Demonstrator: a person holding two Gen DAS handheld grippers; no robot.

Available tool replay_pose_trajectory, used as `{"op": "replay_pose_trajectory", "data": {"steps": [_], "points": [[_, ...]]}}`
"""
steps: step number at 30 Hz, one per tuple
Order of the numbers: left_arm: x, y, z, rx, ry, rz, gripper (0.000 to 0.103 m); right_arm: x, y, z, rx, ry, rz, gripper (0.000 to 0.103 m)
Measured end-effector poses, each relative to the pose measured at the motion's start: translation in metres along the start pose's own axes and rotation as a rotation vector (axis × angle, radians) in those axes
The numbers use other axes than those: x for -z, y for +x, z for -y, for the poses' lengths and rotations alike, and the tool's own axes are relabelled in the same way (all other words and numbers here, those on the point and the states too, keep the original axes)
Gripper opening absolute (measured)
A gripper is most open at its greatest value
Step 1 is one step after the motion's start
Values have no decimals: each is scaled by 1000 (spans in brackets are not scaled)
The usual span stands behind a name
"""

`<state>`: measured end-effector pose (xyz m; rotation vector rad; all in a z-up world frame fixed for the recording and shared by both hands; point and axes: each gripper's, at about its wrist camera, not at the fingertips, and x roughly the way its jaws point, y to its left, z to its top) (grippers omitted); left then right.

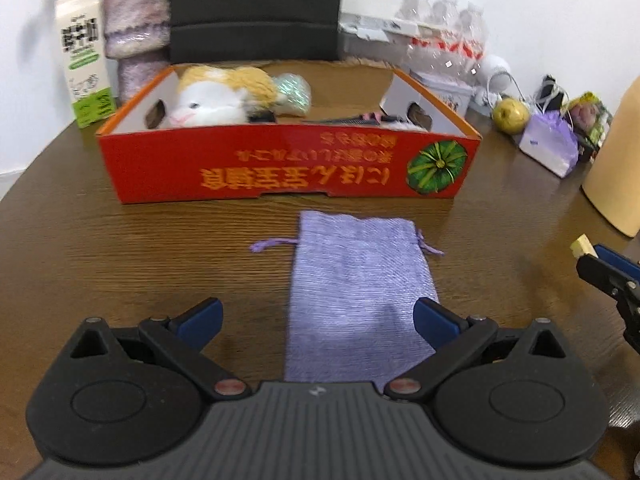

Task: Organize objects
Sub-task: 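Grasp the lavender pouch with the left gripper while the right holds the block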

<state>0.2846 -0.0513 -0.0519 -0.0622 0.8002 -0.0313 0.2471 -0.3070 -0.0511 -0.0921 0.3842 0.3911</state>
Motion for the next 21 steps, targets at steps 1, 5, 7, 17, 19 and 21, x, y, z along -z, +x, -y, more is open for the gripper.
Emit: {"op": "replay_pose_trajectory", "data": {"steps": [1,5,7,17,19,21], "points": [[0,3,1,3,5,-10,103,0,1,1,-1,3,-3,20],[1,15,10,-9,24,-32,103,0,3,1,-13,10,-16,20],[0,16,13,-13,26,-30,103,0,4,0,-13,9,-19,20],[2,20,31,-18,75,-29,103,0,8,4,-4,31,-43,20],[4,20,34,-26,85,-19,103,0,9,4,-4,31,-44,20],[4,20,35,-30,80,-20,103,0,9,4,-3,32,-47,20]]}}
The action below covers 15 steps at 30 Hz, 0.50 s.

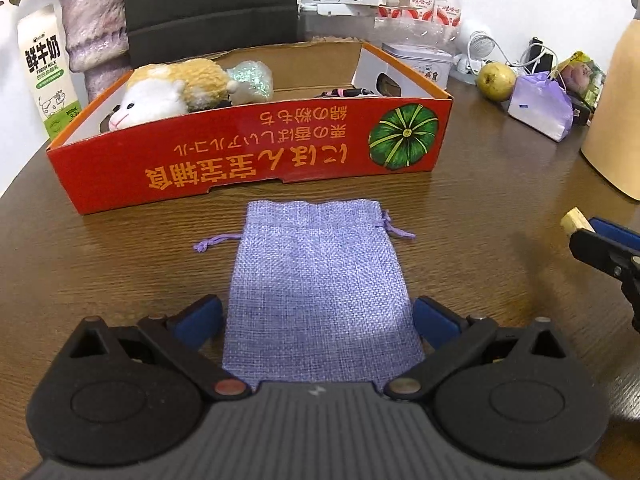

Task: Organize objects
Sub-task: 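Grasp the lavender pouch with the left gripper while the right holds the block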

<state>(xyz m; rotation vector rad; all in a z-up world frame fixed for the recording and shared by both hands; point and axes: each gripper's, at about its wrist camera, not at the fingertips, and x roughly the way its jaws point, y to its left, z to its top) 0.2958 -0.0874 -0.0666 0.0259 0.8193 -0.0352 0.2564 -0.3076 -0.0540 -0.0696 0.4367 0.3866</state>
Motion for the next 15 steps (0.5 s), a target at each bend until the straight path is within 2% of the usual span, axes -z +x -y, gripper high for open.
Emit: {"op": "replay_pose_trajectory", "data": {"steps": [9,11,14,15], "points": [[-1,0,3,-9,-7,-20,103,0,0,-1,3,-3,1,20],[2,-2,4,-12,-10,-6,100,0,-1,-1,2,-1,3,20],[7,-10,8,1,0,27,79,0,-2,-2,-4,-2,5,20],[9,-14,9,8,3,41,65,1,-2,-2,-5,-2,6,20]]}}
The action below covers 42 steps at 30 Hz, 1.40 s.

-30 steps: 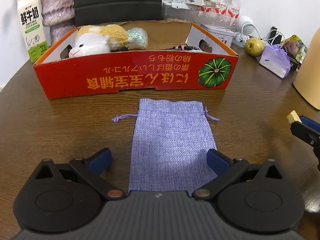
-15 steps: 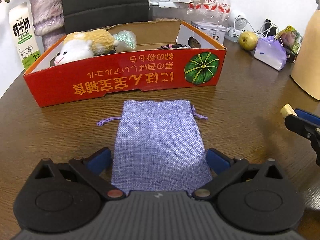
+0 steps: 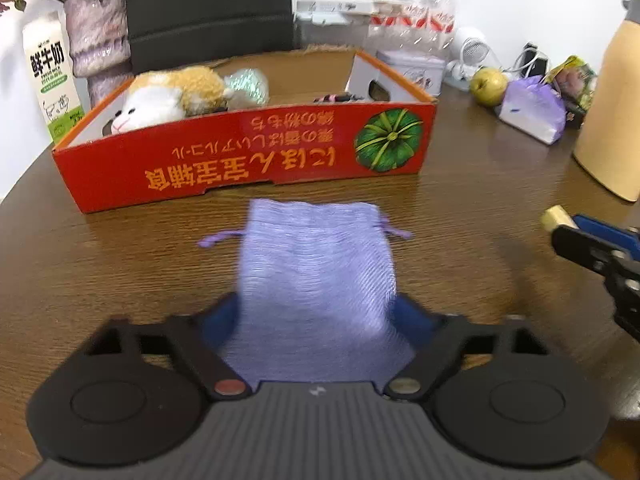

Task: Organize objects
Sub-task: 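Grasp the lavender pouch with the left gripper while the right holds the block, then carry the pouch and beige block over the box with both grippers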

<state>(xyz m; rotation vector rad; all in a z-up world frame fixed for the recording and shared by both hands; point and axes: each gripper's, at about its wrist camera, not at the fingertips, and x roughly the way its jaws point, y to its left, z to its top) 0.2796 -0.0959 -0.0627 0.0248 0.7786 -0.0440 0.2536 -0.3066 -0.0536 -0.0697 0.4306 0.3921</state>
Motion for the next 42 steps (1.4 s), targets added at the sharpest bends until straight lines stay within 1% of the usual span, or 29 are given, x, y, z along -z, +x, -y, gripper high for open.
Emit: {"op": "replay_pose_trajectory", "data": {"steps": [1,2,4,6,7,10,13,20,25,28,33,42], "points": [[1,-3,2,9,6,10,52,0,-1,0,-1,-1,2,20],[3,-5,3,17,11,17,47,0,-1,0,-1,0,4,20],[6,-9,4,24,14,31,25,0,-2,0,0,4,7,20],[9,-12,3,45,5,41,15,0,-3,1,-4,7,8,20],[11,-14,3,49,1,43,13,0,-3,1,-5,8,10,20],[17,-20,4,42,-16,67,10,0,-5,1,-10,6,16,20],[26,-29,2,37,-20,91,9,0,-6,1,-10,6,25,20],[36,-53,-19,11,-67,130,9,1,-9,0,2,9,42,20],[38,-68,-32,3,-77,150,9,2,-15,-13,25,-52,70,20],[37,-75,-37,3,-73,166,9,0,-19,-22,19,-69,77,20],[29,-83,-43,3,-68,190,9,-8,-21,-38,-7,-61,98,20],[6,-86,-52,-8,-77,240,9,-35,-13,-62,-31,-70,132,20]]}}
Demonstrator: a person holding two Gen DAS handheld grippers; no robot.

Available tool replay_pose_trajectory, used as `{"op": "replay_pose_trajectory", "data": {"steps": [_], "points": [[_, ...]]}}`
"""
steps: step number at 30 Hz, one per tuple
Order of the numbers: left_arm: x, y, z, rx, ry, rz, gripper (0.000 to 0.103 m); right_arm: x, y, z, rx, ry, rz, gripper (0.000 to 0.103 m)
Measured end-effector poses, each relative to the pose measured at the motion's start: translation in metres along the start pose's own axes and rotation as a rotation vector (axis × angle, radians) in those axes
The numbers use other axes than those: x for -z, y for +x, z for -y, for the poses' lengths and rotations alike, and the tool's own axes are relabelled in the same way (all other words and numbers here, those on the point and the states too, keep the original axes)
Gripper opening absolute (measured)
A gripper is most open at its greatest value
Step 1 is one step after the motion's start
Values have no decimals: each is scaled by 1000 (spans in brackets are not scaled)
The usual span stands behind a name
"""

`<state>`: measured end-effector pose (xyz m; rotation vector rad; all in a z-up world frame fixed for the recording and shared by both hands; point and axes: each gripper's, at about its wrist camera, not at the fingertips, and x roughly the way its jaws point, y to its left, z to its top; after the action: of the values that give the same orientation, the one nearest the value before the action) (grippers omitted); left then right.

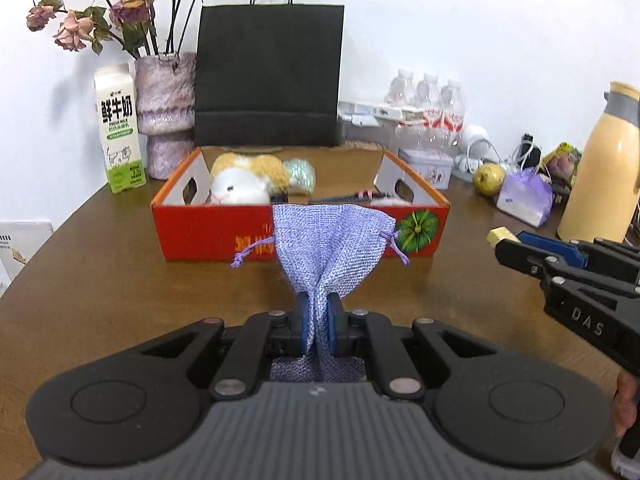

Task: Organize objects
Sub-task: 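Carry the pouch and beige block over the box with both grippers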

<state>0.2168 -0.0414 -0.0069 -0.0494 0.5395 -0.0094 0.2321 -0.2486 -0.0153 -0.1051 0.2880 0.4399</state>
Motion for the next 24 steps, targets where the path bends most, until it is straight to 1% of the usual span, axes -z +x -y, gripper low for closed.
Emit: {"op": "replay_pose_trajectory", "data": {"steps": [9,15,24], "points": [[-25,19,-1,-2,15,44,9,-19,23,-9,-9,11,8,20],[-38,37,-1,8,-8,68,9,-29,41,-8,3,14,16,20],[-57,59,-1,0,-20,91,9,-44,72,-9,-11,22,34,20]]}}
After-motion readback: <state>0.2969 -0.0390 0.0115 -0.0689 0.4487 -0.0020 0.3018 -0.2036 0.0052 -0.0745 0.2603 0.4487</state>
